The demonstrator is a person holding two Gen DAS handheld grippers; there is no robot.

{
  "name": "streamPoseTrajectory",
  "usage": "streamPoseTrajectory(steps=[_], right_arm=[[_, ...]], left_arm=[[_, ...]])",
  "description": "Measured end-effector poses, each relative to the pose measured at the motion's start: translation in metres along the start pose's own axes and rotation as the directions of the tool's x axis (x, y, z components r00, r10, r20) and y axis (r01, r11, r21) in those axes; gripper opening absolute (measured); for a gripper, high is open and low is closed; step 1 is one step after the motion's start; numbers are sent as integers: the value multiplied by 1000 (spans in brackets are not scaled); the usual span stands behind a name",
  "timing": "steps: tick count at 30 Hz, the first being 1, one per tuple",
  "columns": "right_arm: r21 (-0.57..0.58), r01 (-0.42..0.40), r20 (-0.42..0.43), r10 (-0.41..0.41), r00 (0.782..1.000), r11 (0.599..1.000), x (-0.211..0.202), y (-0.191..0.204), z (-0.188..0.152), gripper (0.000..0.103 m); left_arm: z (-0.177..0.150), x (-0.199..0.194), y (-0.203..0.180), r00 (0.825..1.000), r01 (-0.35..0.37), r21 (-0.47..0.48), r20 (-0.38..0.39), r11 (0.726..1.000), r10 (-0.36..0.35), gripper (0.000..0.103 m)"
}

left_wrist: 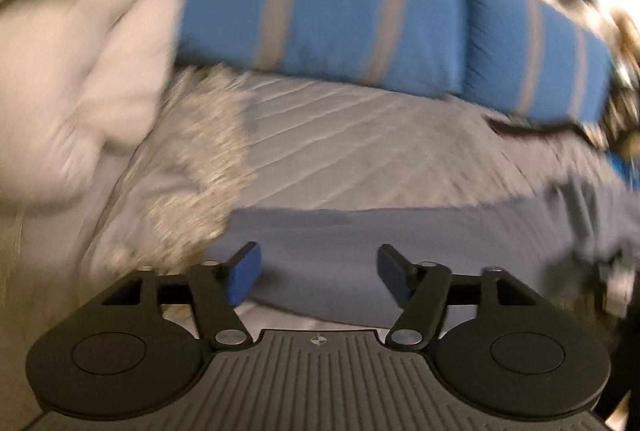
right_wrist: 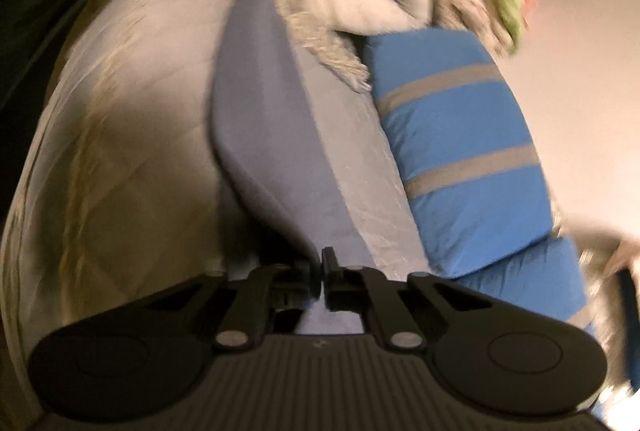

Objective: Fold clothes

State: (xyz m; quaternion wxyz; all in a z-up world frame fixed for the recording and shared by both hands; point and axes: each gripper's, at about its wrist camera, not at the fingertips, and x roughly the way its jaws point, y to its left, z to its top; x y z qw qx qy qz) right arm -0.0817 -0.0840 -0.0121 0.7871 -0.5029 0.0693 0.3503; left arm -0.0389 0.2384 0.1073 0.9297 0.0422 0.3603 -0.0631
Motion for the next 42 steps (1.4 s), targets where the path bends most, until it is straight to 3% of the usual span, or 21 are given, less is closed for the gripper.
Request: streamPoseTrajectory(steps=[2, 4, 5, 7, 9, 11, 13, 15, 17, 22, 24, 28, 31, 36, 39, 42], right_arm=[[73, -22, -1, 22, 1000, 997, 2, -15, 1, 23], [124, -40, 2, 40, 999, 992, 3, -27, 1, 22], [139, -49, 3, 49, 999, 989, 3, -30, 1, 22], [160, -59, 7, 59, 998, 985, 4, -36, 1, 22], [184, -64, 11, 63, 998, 981, 3, -41, 0, 21], [212, -68, 13, 66, 998, 975, 3, -46, -1, 21], [236, -71, 15, 69, 998, 969, 4, -50, -1, 21], [249, -70, 17, 68, 998, 966, 3, -51, -2, 21], [255, -72, 18, 69, 997, 964, 3, -52, -3, 21], [265, -71, 27, 66, 997, 962, 0, -51, -4, 21], [267, -68, 31, 62, 998, 961, -1, -50, -4, 21], [263, -73, 38, 65, 997, 962, -3, -49, -4, 21], [260, -74, 45, 64, 997, 963, -5, -48, -3, 21], [268, -58, 44, 48, 998, 962, -6, -50, -2, 16], [284, -44, 38, 34, 999, 958, -6, -54, -2, 4], [300, -27, 30, 19, 999, 954, -6, -59, -3, 4]], left_arm=[[-6, -3, -48, 999, -24, 194, 34, 981, 17, 71], [-16, -2, -94, 998, -42, 387, 62, 921, 19, 71], [-22, 1, -116, 998, -47, 489, 62, 871, 19, 72], [-37, 8, -156, 997, -68, 675, 70, 735, 29, 72], [-51, 14, -184, 994, -106, 778, 102, 620, 41, 72], [-57, 22, -203, 994, -105, 820, 101, 562, 39, 72], [-58, 36, -214, 992, -129, 828, 106, 546, 75, 72], [-58, 54, -220, 979, -200, 829, 145, 523, 146, 72], [-62, 71, -223, 953, -285, 837, 194, 467, 234, 72], [-73, 97, -214, 869, -436, 857, 321, 275, 376, 74], [-74, 96, -205, 844, -466, 854, 351, 231, 406, 74], [-76, 92, -183, 829, -464, 863, 344, 200, 441, 74], [-77, 83, -166, 833, -456, 865, 333, 209, 441, 74], [-80, 73, -149, 833, -451, 871, 332, 195, 442, 74], [-84, 71, -143, 835, -426, 885, 303, 189, 460, 74], [-89, 73, -128, 822, -413, 893, 280, 181, 496, 73]])
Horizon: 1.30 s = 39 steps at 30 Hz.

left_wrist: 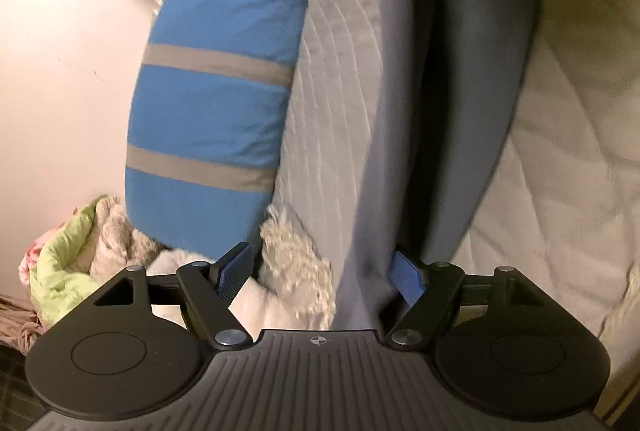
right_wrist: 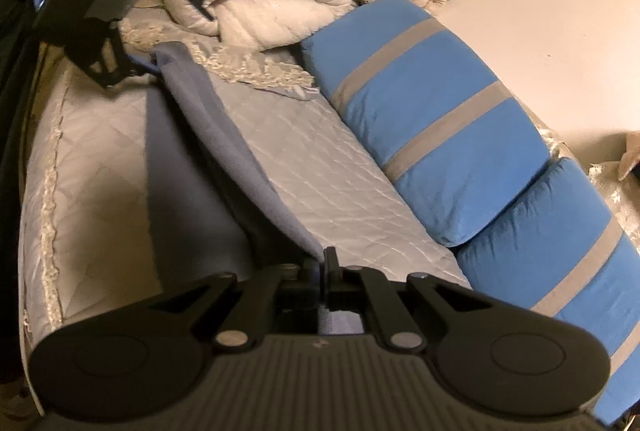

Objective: Fold clothes

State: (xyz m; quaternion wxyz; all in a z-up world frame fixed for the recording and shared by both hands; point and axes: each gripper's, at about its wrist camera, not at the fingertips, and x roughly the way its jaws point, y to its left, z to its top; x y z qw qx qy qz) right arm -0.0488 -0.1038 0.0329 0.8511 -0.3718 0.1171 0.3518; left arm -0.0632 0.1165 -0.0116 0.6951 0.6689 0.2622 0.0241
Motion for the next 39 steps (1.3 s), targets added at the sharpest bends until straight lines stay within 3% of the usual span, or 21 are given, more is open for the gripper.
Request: streamPoseTrajectory(steps=[6, 16, 18, 20, 23, 31, 39], right_arm=[[6, 5, 1, -5, 1000, 1000, -2, -5, 0, 4], [10, 21, -5, -21, 1000, 1000, -1, -7, 1, 4], [10, 22, -7, -22, 1000, 1000, -1, -8, 1, 4], [6, 20, -8, -20, 1000, 1000, -1, -8, 1, 4], [-1, 20, -11, -20, 1000, 1000, -1, -9, 0, 4], [27, 25, -13, -25, 1000, 999, 1, -22, 4, 4], [69, 92, 8, -93, 996, 993, -1, -42, 13, 4]], left_arm=[[-32, 24, 3, 997, 15, -62, -71, 998, -19, 73], [-62, 41, 10, 992, -75, -131, -106, 989, 61, 73], [-66, 48, 11, 991, -82, -151, -114, 985, 65, 65], [-70, 50, 14, 993, -67, -172, -109, 983, 48, 30], [-73, 48, 24, 993, -44, -191, -112, 981, 23, 6], [-77, 54, 81, 999, -6, -265, -36, 964, -3, 3], [-72, 80, 112, 997, -54, -332, 43, 942, 72, 2]])
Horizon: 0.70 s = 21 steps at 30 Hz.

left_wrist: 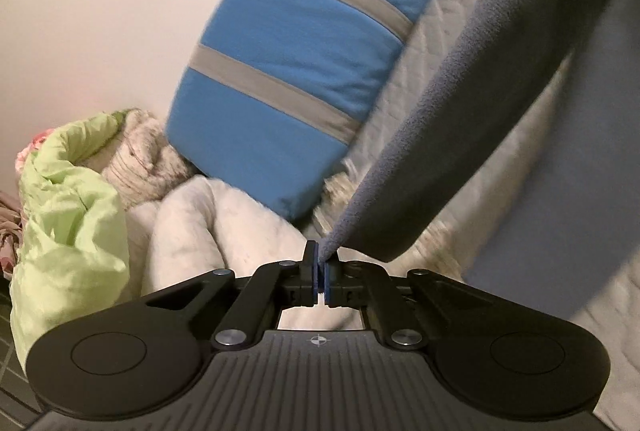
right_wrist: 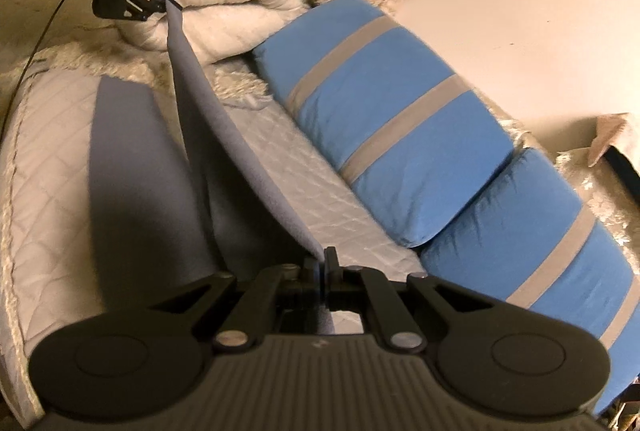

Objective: Fold clothes

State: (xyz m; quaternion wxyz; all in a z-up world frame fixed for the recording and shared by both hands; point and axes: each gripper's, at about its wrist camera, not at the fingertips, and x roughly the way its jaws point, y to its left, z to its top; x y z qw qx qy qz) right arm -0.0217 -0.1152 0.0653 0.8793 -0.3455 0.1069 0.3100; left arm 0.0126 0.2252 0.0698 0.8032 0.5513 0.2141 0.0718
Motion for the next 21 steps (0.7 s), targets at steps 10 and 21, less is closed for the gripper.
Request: streamPoseTrajectory(steps=[10, 21], right_arm=[[-162, -120, -37, 115, 993, 979, -15, 75, -20, 4], [-216, -149, -82, 134, 988, 965, -4, 97, -30, 4]], left_arm=[[-54, 14, -52, 993, 113, 75, 9, 991, -114, 2], [-87, 9, -56, 974, 197, 88, -129, 977, -185, 5]])
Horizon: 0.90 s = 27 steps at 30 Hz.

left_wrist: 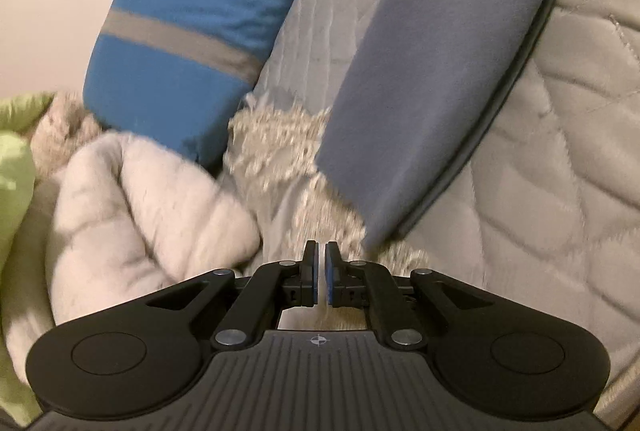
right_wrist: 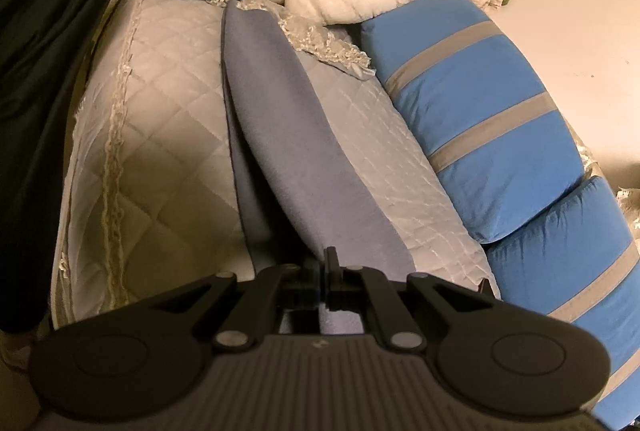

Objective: Fold clothes

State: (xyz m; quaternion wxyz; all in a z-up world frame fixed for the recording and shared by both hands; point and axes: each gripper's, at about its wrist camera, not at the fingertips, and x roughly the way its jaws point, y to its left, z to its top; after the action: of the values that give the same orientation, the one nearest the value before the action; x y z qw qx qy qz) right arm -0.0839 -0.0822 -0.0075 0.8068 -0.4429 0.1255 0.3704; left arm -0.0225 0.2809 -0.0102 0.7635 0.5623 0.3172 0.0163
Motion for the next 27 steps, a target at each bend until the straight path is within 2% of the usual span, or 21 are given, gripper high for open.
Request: streamPoseTrajectory(steps=[1, 3, 5, 7, 8, 11, 12, 14, 16, 21, 25, 27], right_arm=[[-6, 0, -3, 0, 1000, 1000, 0, 2, 0, 4], [-22, 0, -9, 0, 1000, 1000, 2, 5, -2, 4], [-38, 1, -17, -1, 1000, 999, 2, 11, -4, 4], [-56, 3, -25, -5, 1000, 998, 3, 16, -6, 4], [-64, 5, -32, -7, 999, 998, 4, 18, -6, 11], [-80, 18, -41, -21, 999, 997, 4, 24, -7, 38], [-74, 21, -42, -24, 999, 997, 3, 24, -7, 44], [-55, 29, -41, -31, 999, 998, -2, 23, -9, 63], [-23, 40, -48, -41, 998, 999, -9, 19, -11, 70], [86, 97, -110, -87, 990, 992, -26, 1, -31, 76], [187, 141, -171, -109, 979, 972, -39, -11, -52, 79], [235, 153, -187, -110, 976, 960, -45, -17, -63, 81]], left_arm=[[-1, -2, 5, 1000, 6, -20, -19, 1000, -7, 7], [0, -6, 13, 999, 28, -53, -44, 998, -30, 15], [3, -14, 21, 999, 28, -84, -41, 996, -31, 55], [9, -28, 28, 999, 27, -123, -14, 992, -29, 68], [13, -33, 31, 1000, 30, -140, -1, 990, -30, 69], [32, -48, 41, 998, 46, -191, 38, 980, -39, 72], [41, -51, 44, 998, 51, -206, 50, 977, -42, 73], [57, -59, 47, 996, 70, -224, 77, 972, -54, 76], [74, -65, 49, 991, 93, -236, 111, 967, -68, 76], [121, -79, 51, 975, 158, -285, 197, 945, -103, 76], [161, -87, 56, 951, 261, -379, 261, 888, -168, 76], [180, -88, 57, 931, 323, -404, 300, 856, -210, 76]])
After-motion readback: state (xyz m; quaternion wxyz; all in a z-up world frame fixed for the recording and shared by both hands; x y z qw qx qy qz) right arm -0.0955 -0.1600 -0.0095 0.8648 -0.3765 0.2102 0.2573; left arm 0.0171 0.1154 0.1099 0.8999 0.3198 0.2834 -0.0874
